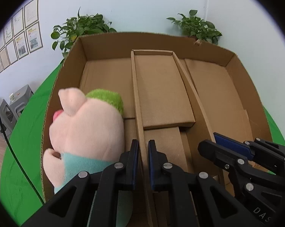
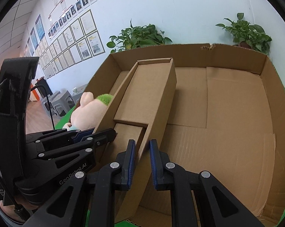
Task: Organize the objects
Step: 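Carry the narrow cardboard tray into the box beside the plush pig, then move the right gripper toward the white handheld fan on the table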
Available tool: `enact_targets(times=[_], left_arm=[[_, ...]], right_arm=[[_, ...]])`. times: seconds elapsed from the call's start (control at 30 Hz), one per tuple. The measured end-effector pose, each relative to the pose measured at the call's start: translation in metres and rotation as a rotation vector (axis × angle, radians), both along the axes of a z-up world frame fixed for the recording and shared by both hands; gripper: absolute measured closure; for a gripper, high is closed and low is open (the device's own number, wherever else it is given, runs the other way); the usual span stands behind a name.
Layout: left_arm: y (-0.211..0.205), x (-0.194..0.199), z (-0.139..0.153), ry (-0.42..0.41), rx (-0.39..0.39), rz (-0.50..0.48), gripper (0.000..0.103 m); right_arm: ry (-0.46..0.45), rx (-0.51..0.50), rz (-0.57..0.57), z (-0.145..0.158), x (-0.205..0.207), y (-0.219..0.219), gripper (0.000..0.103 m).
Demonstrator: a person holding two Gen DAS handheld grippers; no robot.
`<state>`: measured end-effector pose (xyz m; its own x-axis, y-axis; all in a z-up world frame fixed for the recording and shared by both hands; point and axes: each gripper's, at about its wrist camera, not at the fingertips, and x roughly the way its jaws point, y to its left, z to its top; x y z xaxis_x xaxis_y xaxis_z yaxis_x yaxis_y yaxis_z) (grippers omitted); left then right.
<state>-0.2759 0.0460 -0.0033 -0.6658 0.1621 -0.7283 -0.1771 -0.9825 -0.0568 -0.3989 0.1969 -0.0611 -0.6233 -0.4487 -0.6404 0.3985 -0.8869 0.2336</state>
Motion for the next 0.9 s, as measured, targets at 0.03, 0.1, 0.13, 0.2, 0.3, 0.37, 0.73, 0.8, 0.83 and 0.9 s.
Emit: enact_targets(times=[0.03,0.1,0.13,0.2,0.3,0.37,0.73,0.8,0.83,0.9], left_arm=[[-0.001,0.0,-0.004,-0.013,0.0,0.005,0.093],[-0.001,0.0,-0.008,-0.006,-0.011,0.012,0.093],[0.0,0.001,-0.009,-0.004,-0.018,0.016,0.093],[0.001,0.001,-0.009,-0.001,-0.028,0.015,0.092],[0.002,0.001,-0.01,-0.011,-0.035,0.008,0.092],[0.002,0.001,-0.012,-0.014,-0.042,0.004,0.092],[-0.02,0.026,0.007,0.016,0.022,0.009,0.091],[-0.028,0.034,0.012,0.028,0.038,0.018,0.091],[-0.032,0.039,0.014,0.035,0.042,0.025,0.091],[-0.039,0.048,0.019,0.058,0.038,0.04,0.086]], right_arm=[[-0.007,-0.003,-0.001,-0.005,-0.001,0.001,0.09],[-0.022,-0.005,-0.004,-0.014,-0.004,0.0,0.091],[-0.028,-0.008,-0.004,-0.019,-0.008,0.001,0.091],[-0.029,-0.007,-0.009,-0.023,-0.006,0.0,0.091],[-0.033,0.002,-0.017,-0.027,-0.007,-0.002,0.091],[-0.04,0.013,-0.023,-0.031,-0.011,-0.004,0.092],[-0.022,0.079,-0.013,-0.029,0.017,-0.024,0.093],[-0.013,0.095,-0.008,-0.027,0.018,-0.028,0.091],[-0.013,0.095,-0.007,-0.026,0.021,-0.029,0.09],[-0.017,0.082,-0.008,-0.021,0.024,-0.028,0.089]])
